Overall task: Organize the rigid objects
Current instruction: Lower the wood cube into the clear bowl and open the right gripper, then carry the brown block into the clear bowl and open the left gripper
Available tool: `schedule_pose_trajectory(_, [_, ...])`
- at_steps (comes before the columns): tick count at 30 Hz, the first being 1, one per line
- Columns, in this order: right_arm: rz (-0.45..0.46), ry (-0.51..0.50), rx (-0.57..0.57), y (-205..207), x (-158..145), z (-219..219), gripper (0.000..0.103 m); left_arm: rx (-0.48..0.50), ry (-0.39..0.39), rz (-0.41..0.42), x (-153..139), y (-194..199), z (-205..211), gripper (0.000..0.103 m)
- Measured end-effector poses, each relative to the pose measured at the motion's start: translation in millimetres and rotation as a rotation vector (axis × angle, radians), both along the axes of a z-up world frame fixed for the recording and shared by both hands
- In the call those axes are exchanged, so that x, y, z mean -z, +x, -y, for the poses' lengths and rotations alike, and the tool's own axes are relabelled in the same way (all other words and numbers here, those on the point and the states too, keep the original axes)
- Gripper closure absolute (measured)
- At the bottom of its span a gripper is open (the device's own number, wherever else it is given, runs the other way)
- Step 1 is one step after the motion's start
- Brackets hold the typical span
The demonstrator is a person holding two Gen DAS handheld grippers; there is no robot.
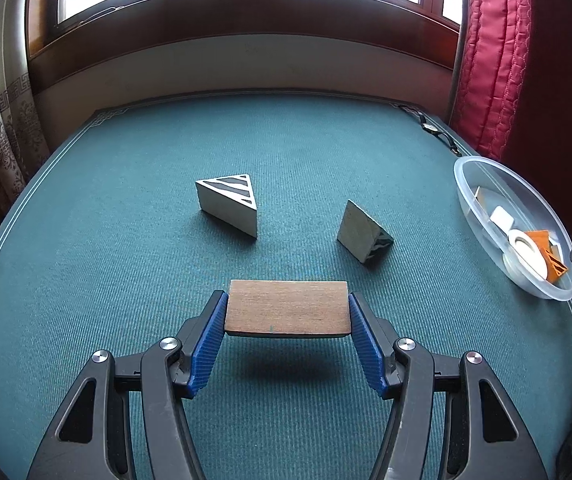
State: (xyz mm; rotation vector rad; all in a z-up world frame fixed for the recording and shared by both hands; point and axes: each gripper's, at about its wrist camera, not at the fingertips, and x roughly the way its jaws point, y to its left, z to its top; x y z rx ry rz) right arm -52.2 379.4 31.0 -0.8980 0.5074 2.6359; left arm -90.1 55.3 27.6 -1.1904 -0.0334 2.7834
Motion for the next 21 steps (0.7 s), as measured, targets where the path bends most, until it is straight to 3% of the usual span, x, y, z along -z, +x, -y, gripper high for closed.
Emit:
schedule_pose_trajectory(3, [0.005,-0.001,-0.002,5,2,0,0.046,0.015,0.007,0.008,-1,0,-5,0.042])
schedule_pose_trajectory(7, [0.002,-0.009,0.011,12,4,-1,0.037,0.041,0.014,0.016,-3,0,-16,0.042])
schedule_pose_trajectory(21, [-0.009,0.005,-0.032,26,11,7,0.034,0.176,0.008,-0.025,-30,-11,-86,0.042])
